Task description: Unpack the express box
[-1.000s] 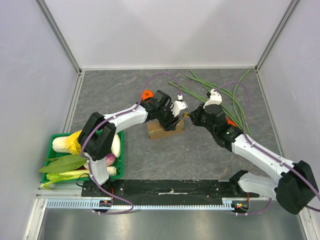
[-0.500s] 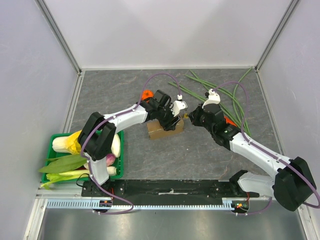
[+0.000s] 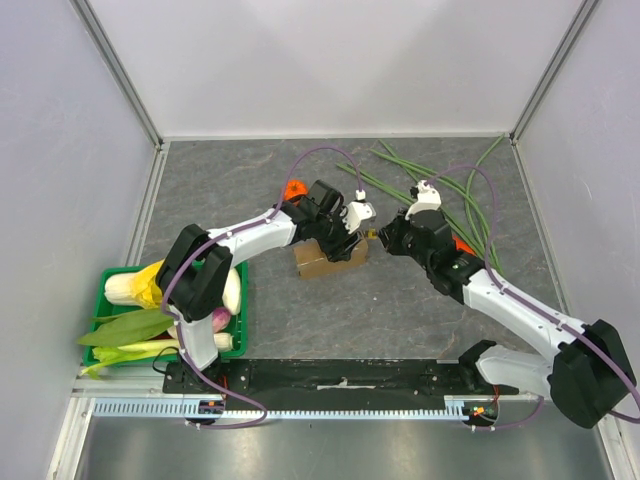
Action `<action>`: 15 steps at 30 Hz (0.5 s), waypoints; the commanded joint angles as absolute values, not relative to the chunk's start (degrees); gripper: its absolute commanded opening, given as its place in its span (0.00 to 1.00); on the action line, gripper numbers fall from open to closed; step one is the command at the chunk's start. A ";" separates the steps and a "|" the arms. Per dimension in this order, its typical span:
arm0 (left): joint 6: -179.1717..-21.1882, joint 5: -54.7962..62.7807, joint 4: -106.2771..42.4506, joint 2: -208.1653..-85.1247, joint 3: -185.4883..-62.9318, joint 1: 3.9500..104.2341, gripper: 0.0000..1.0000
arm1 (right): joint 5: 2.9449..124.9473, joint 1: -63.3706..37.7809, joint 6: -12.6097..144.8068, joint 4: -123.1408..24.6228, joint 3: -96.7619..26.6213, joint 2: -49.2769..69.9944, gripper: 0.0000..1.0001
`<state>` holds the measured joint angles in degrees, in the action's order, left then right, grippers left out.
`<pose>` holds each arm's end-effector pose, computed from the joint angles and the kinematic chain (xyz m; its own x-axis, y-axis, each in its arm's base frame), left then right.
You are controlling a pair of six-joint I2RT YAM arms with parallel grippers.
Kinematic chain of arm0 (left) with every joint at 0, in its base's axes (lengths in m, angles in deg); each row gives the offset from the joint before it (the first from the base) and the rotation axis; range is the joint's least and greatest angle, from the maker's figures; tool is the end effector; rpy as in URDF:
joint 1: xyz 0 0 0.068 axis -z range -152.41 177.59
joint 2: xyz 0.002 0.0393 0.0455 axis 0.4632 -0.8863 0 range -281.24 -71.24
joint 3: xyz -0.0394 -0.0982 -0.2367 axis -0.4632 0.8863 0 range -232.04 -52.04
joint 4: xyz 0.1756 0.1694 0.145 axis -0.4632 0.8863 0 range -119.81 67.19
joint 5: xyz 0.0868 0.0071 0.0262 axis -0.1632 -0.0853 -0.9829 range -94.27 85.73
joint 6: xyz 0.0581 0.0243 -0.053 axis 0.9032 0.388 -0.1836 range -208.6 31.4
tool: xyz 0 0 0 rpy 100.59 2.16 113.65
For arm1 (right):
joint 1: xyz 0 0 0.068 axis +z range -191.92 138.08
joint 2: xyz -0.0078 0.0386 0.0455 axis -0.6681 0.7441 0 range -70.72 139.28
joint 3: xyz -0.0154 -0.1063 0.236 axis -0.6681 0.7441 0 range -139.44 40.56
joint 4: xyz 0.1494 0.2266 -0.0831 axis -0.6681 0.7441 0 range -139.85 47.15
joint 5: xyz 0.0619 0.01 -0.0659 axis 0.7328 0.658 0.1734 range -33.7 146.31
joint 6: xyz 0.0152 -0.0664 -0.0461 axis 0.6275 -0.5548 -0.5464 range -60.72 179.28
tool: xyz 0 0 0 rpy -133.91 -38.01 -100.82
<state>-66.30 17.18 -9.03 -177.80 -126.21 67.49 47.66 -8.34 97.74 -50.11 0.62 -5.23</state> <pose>0.3166 -0.2989 0.1472 -0.2778 0.6926 -0.6657 0.9410 0.3357 -0.0434 0.2689 0.1656 0.2174 -0.5483 0.3740 -0.7480 -0.1182 0.8508 0.5120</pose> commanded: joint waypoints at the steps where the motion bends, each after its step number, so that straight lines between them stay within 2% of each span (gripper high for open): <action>1: -68.74 12.17 -7.75 -179.70 -127.19 66.44 0.40 | 52.70 -8.08 95.85 -47.04 3.65 -8.14 0.00; 15: -70.14 14.36 -7.84 -180.22 -126.84 63.19 0.33 | 54.72 -8.00 91.02 -44.94 7.52 -9.02 0.00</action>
<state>-67.69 18.82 -8.71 -177.98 -126.34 66.20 50.52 -8.60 94.55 -53.21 5.34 -9.16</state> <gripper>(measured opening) 0.604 0.135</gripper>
